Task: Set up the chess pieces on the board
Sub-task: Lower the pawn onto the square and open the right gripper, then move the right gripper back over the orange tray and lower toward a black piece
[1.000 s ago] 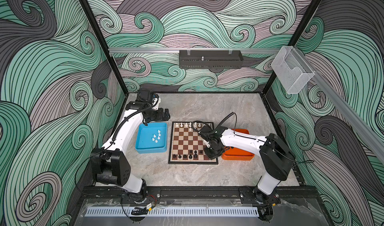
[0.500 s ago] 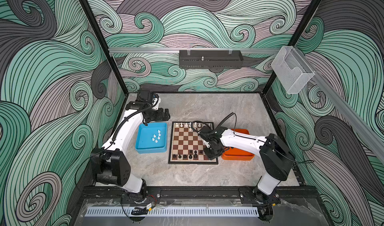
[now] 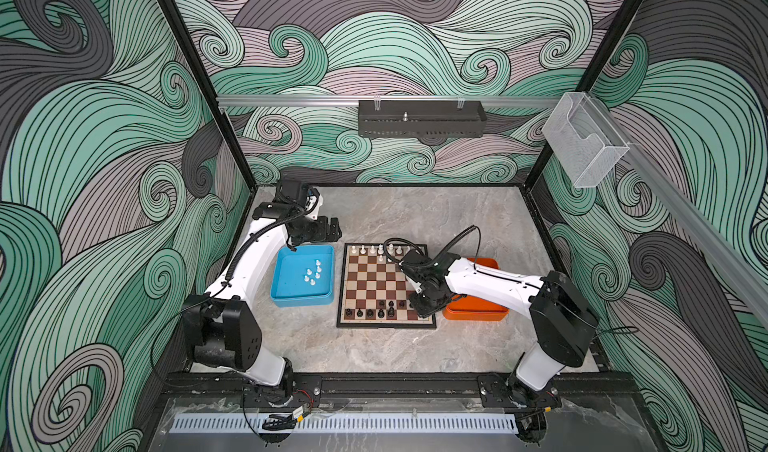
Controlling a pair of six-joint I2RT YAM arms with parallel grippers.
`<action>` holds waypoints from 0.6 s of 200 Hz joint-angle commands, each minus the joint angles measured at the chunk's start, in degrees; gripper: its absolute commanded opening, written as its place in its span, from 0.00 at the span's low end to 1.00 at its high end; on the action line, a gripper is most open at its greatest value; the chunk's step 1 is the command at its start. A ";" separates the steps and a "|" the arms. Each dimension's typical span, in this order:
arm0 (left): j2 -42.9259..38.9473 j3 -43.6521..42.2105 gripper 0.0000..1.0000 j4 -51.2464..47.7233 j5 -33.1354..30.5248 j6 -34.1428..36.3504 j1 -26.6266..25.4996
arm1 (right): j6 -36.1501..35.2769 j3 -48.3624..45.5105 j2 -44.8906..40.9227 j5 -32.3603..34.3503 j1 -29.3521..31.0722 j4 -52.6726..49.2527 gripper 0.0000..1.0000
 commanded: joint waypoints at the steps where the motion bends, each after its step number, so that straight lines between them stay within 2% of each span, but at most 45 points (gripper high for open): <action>1: 0.74 2.77 0.97 0.29 0.36 -1.03 -0.29 | -0.38 0.84 -2.49 2.40 0.29 -1.97 0.32; 54: 1.56 5.53 0.96 -0.11 -0.18 -1.61 -0.33 | -1.59 4.72 -6.92 3.08 -0.46 -4.61 0.33; 74: 1.79 7.82 0.97 -0.86 -2.58 -0.74 -0.37 | -2.52 6.68 -8.54 2.92 -1.86 -5.07 0.33; 101: 1.79 11.08 0.98 -1.49 -4.94 1.03 -0.38 | -3.37 9.20 -9.62 1.07 -6.35 -5.13 0.37; 120: 2.58 13.82 0.98 -2.51 -5.51 1.30 -0.37 | -3.89 10.40 -10.28 0.17 -10.91 -4.93 0.43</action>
